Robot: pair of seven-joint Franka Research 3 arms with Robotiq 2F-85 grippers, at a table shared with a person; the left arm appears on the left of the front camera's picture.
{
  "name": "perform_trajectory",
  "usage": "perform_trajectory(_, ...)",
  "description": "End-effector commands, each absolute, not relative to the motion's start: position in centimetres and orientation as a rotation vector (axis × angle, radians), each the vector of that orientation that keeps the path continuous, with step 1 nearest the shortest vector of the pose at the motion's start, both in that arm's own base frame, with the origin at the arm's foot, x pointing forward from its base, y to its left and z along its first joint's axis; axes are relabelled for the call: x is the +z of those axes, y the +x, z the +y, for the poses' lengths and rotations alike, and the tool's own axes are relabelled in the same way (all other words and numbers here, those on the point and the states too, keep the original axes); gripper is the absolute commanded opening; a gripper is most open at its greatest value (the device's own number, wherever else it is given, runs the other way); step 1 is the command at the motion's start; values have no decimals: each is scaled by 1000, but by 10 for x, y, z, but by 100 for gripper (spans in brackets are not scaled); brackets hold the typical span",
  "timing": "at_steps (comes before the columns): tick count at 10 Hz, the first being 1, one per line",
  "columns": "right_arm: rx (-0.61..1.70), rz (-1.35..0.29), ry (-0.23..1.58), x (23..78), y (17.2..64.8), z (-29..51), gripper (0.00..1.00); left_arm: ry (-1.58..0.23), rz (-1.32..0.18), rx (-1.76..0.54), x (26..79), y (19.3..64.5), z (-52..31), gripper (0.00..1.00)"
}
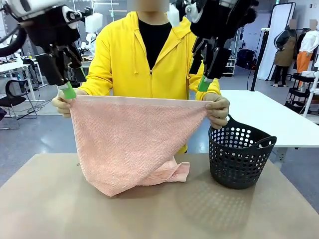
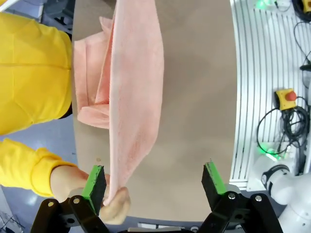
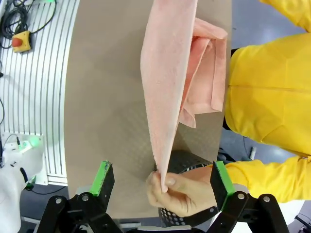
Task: Fold the towel.
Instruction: Grab the top end of the 100 cm Hotel Towel extended by the human.
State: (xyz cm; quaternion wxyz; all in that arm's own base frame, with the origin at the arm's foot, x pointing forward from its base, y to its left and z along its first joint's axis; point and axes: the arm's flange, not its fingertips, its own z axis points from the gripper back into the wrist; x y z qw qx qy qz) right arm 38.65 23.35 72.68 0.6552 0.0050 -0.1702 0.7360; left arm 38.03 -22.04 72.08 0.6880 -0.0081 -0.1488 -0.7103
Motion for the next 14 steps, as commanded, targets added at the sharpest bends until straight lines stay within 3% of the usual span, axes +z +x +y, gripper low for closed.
perform_trajectory(1,1622,-380,-26,717,393,242,100,24,-309,-1565,719,392,-229,100)
perform_trajectory(10,1581,-247,20,644,428,262,100,-54,-225,-1548,659,428,-240,100)
perform_trajectory(11,1581,-242,14,641,430,262,100,-59,-221,-1542,657,430,-240,71)
perform_trajectory(12,1577,-246,13,641,429,262,53,-59,-210,-1543,656,431,-241,41)
perform_trajectory(13,1571,-245,7,642,429,261,40,-66,-204,-1546,656,431,-241,12)
perform_trajectory(14,1572,-246,9,641,428,261,0,-72,-195,-1548,654,432,-242,0)
